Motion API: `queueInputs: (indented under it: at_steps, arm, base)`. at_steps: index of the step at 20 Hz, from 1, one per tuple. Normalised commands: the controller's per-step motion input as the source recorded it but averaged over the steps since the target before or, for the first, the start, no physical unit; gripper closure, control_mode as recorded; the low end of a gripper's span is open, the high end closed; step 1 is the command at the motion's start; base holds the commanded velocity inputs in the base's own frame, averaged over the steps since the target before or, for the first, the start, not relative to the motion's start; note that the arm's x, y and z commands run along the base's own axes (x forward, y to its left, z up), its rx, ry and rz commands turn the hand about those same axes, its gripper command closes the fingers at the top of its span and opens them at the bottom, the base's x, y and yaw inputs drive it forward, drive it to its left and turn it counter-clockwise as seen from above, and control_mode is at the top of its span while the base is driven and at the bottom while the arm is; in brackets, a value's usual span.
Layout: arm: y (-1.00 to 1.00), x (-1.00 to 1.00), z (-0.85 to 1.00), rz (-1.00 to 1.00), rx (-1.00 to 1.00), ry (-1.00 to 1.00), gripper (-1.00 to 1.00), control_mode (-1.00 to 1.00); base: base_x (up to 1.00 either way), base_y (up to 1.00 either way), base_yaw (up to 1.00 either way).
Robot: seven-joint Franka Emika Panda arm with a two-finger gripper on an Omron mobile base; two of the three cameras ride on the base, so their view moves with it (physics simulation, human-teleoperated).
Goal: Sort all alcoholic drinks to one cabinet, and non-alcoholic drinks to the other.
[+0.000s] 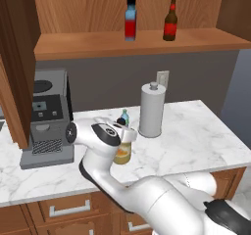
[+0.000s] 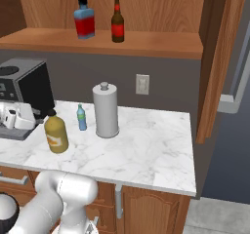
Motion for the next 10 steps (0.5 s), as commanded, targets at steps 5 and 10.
queueInputs:
  at_steps: [5,10]
  arm:
    - [0.02,0.28,-0.12,-0.03,-0.02,0.00,-1.00,-1.00]
    - [0.02,0.23,-0.18,-0.02,-0.02,0.00,-1.00,-1.00]
  base:
    - [0.00,0.00,0.00]
    - [0.00,0.00,0.00]
